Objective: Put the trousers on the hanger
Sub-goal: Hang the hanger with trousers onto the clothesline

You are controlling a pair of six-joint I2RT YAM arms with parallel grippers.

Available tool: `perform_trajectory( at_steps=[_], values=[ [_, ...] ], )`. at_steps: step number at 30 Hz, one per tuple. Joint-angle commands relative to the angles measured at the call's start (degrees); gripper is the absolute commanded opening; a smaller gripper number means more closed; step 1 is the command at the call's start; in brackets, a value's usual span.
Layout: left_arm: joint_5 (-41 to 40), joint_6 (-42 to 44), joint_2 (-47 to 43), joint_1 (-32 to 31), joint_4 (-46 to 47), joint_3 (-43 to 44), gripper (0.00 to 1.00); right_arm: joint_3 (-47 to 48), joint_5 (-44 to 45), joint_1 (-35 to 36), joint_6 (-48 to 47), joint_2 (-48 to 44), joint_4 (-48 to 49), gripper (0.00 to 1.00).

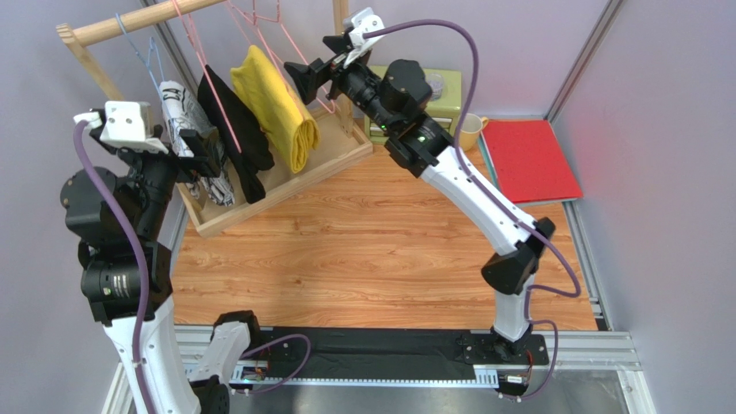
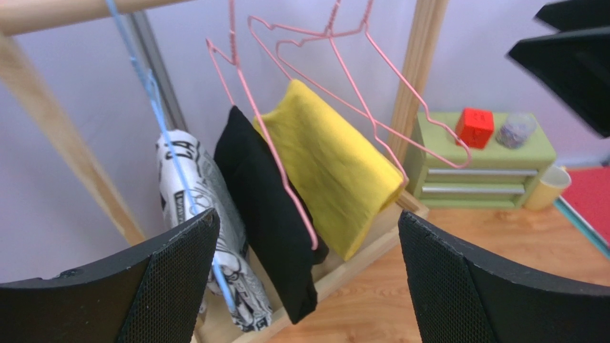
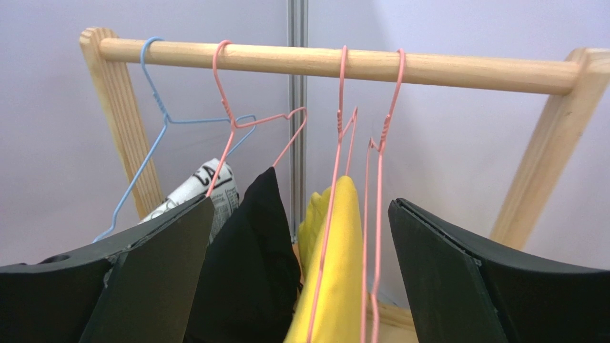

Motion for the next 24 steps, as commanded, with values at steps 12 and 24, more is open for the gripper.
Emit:
perform_trajectory(
  at_steps=[12, 24],
  values=[
    [14.36, 16.87, 23.22, -17.26, -33.79, 8.17, 0.99, -28.27, -7.26, -14.58, -4.54, -37.44, -33.27, 1.0],
    [4.69, 14.23, 25.87, -27.83, -22.46, -8.34, 1.0, -65.87, -15.96, -38.58, -3.05, -56.17, -41.9, 1.0]
  ],
)
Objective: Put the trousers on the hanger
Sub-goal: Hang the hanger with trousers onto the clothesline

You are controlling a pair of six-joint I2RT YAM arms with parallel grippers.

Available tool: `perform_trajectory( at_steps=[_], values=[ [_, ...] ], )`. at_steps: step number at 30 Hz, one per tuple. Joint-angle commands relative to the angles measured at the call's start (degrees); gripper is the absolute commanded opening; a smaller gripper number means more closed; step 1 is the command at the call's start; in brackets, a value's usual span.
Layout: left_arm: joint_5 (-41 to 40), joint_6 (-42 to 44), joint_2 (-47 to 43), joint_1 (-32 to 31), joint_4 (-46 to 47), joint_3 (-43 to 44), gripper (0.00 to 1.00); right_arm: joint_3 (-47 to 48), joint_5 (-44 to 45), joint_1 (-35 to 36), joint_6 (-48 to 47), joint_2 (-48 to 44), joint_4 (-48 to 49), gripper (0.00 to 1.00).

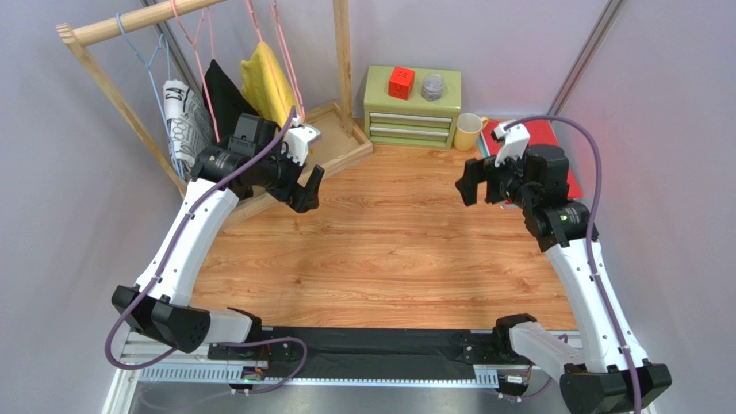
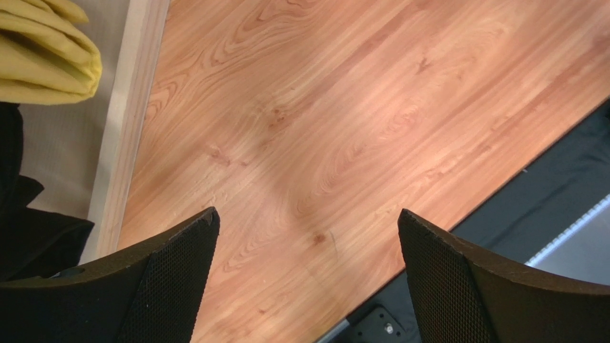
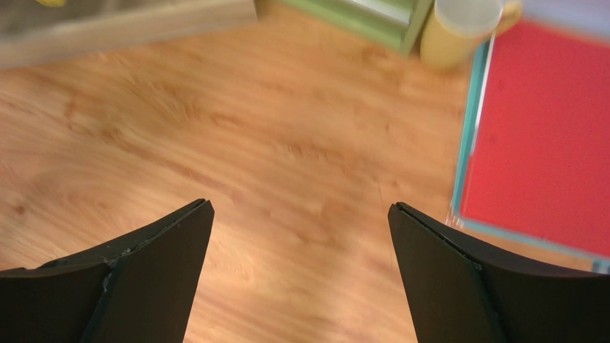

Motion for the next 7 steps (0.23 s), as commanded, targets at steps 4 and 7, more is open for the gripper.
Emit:
perform_trajectory(
  at_steps=[4, 7],
  values=[
    [-7.77, -0.35, -3.56, -0.16, 10.18, -11.08, 1.0, -12.05, -6.55, -6.12, 1.0, -5.92, -3.5, 1.0],
    [-11.36, 0.0, -4.34, -0.16, 11.94, -12.05, 1.0, -11.18, -7.26, -6.12, 1.61, -5.75, -2.54, 1.0]
  ],
)
